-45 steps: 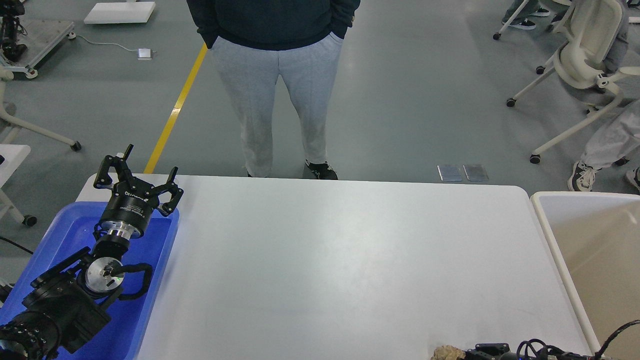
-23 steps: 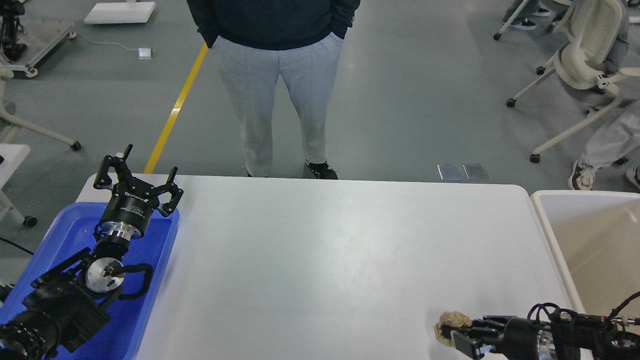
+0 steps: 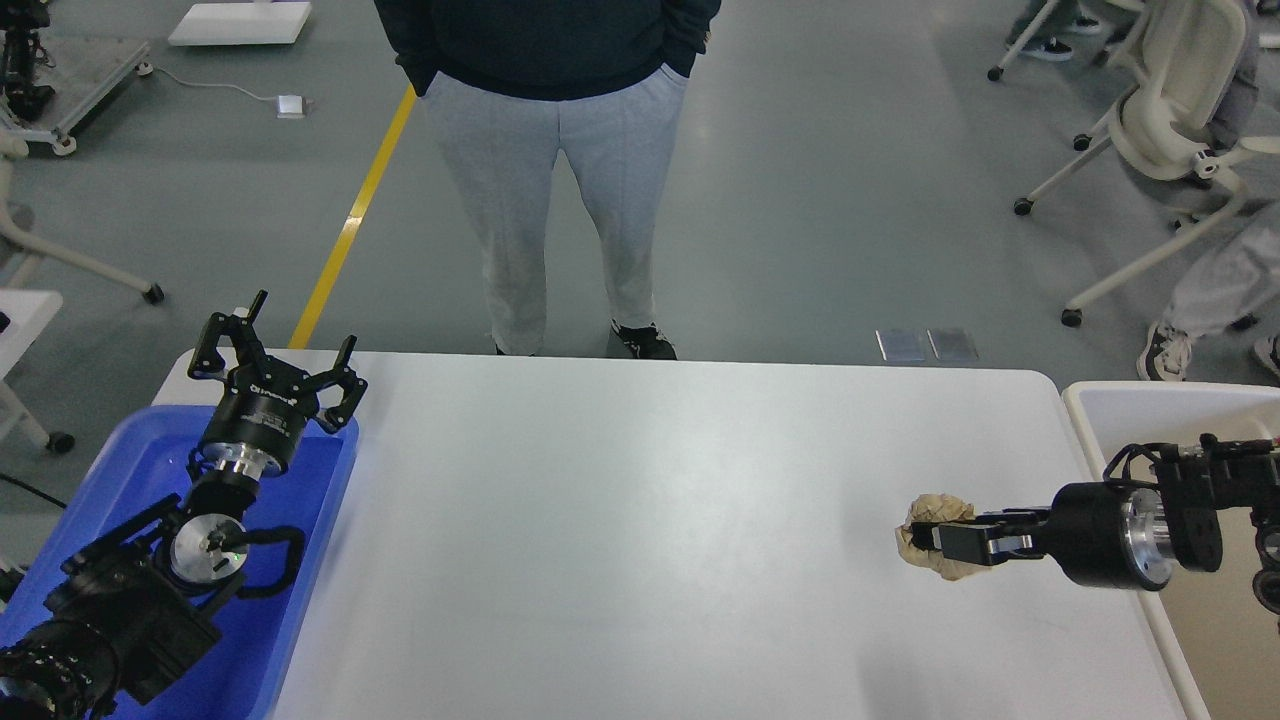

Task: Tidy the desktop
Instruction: 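Lift the beige object and carry it with the right gripper over the white bin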

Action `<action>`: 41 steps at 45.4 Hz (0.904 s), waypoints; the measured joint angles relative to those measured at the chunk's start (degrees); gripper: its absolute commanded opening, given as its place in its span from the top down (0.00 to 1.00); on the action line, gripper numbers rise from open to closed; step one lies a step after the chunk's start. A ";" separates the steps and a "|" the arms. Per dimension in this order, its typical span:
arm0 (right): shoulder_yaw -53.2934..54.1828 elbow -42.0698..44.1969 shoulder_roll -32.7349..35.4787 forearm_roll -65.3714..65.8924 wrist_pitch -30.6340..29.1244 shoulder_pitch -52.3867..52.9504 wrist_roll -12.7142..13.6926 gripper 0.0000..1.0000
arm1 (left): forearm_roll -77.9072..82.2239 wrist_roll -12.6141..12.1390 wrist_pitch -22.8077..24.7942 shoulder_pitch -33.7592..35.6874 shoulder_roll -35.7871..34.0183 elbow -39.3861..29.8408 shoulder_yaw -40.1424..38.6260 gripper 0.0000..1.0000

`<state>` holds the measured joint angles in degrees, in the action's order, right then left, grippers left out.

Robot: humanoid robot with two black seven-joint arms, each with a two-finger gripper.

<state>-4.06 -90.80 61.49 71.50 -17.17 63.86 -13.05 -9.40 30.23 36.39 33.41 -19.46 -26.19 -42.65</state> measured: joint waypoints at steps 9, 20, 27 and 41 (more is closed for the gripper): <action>6.53 -0.61 2.80 -3.04 -8.72 3.75 -0.29 1.00 | 0.00 0.00 0.00 -0.01 0.00 0.00 0.01 0.00; 12.79 -0.16 5.06 -5.52 -14.13 5.17 -0.41 1.00 | 0.00 0.00 0.00 -0.01 0.00 0.00 0.01 0.00; 14.38 2.25 6.77 -10.68 -14.33 4.42 -0.45 1.00 | 0.00 0.00 0.00 -0.01 -0.01 0.00 0.01 0.00; 15.30 12.21 7.94 -25.76 -10.48 -0.41 -2.02 1.00 | 0.00 0.00 0.00 -0.01 -0.02 0.00 -0.01 0.00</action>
<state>11.23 -78.59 69.43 45.74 -27.65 63.45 -15.07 -9.41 30.23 36.39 33.40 -19.48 -26.19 -42.66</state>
